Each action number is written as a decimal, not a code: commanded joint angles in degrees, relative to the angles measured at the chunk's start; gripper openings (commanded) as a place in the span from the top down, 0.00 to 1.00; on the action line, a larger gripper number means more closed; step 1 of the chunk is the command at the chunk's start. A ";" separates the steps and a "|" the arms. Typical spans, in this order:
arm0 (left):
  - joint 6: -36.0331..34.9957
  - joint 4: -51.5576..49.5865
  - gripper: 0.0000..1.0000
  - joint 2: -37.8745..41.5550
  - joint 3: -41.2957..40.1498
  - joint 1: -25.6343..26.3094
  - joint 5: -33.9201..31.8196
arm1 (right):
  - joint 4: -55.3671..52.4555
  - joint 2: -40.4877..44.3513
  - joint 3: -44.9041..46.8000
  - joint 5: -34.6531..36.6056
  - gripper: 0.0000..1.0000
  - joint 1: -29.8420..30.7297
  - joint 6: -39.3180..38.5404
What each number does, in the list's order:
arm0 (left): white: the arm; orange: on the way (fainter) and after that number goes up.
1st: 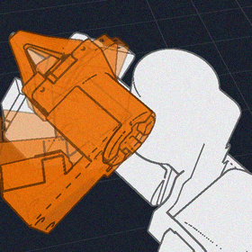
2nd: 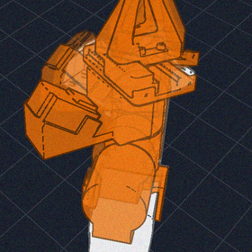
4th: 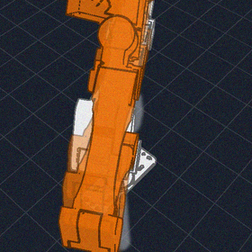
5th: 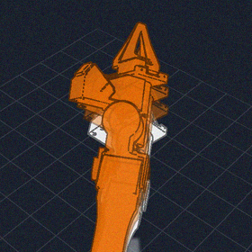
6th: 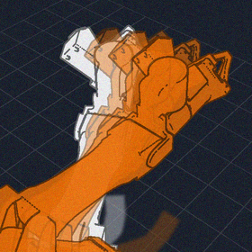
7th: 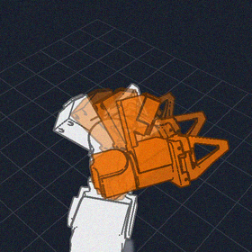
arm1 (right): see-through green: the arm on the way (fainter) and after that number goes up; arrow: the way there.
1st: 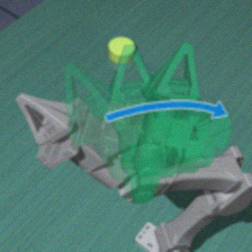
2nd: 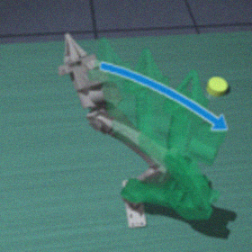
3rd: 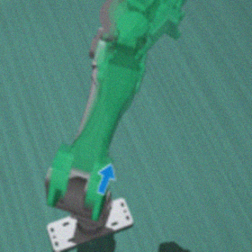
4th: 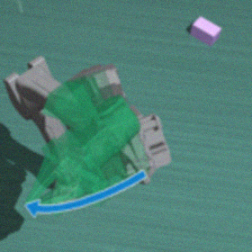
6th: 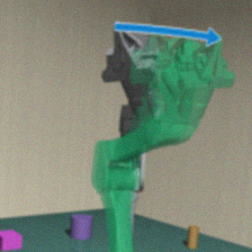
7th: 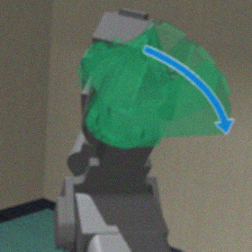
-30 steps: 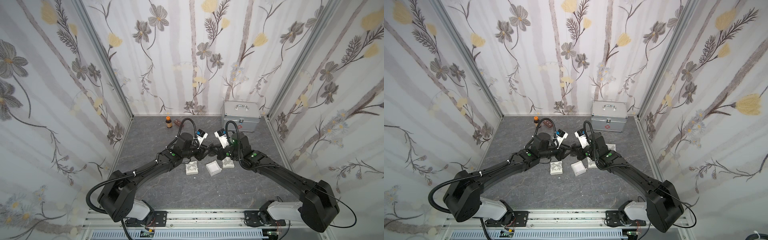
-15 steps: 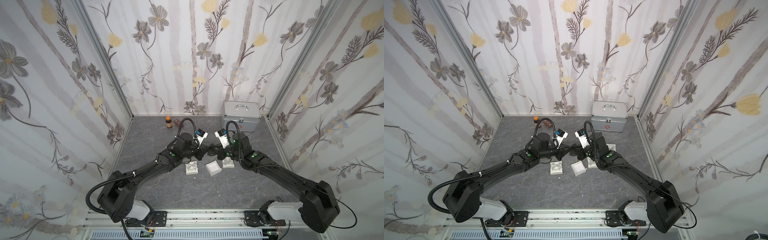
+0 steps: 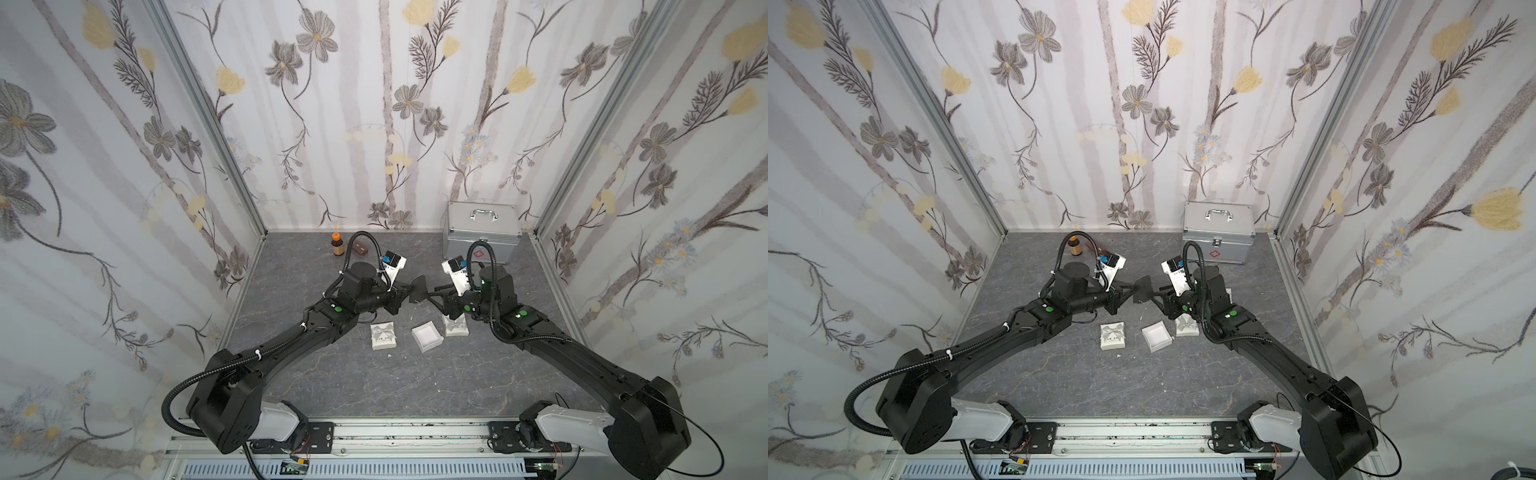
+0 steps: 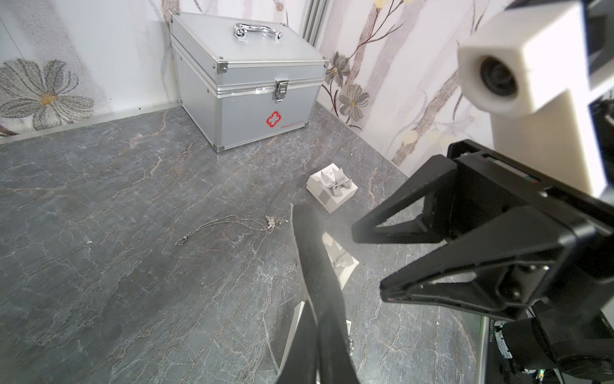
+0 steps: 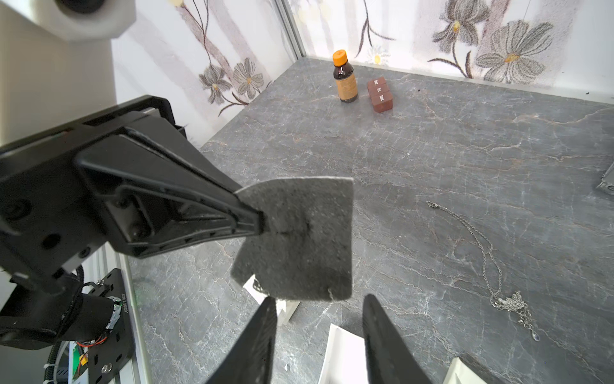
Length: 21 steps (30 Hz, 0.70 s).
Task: Take the necklace out of the lift-off lid jewelry box
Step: Take out the inner lining from the jewelry box.
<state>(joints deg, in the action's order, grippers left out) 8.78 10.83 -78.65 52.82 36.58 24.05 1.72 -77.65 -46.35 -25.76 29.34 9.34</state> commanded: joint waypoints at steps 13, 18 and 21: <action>0.34 4.46 1.00 7.67 0.54 -2.82 11.06 | 13.64 0.05 5.92 -23.76 0.48 -3.50 2.23; 1.40 5.39 1.00 9.04 0.44 -3.13 14.02 | 14.41 -0.43 4.75 -25.92 0.50 -3.46 2.35; 2.28 6.51 1.00 9.22 0.40 -3.34 15.68 | 14.39 -0.55 4.09 -27.00 0.52 -3.42 2.18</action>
<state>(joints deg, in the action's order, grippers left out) 9.61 14.22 -69.80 52.93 33.43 36.82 12.97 -77.89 -41.47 -49.80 25.87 11.75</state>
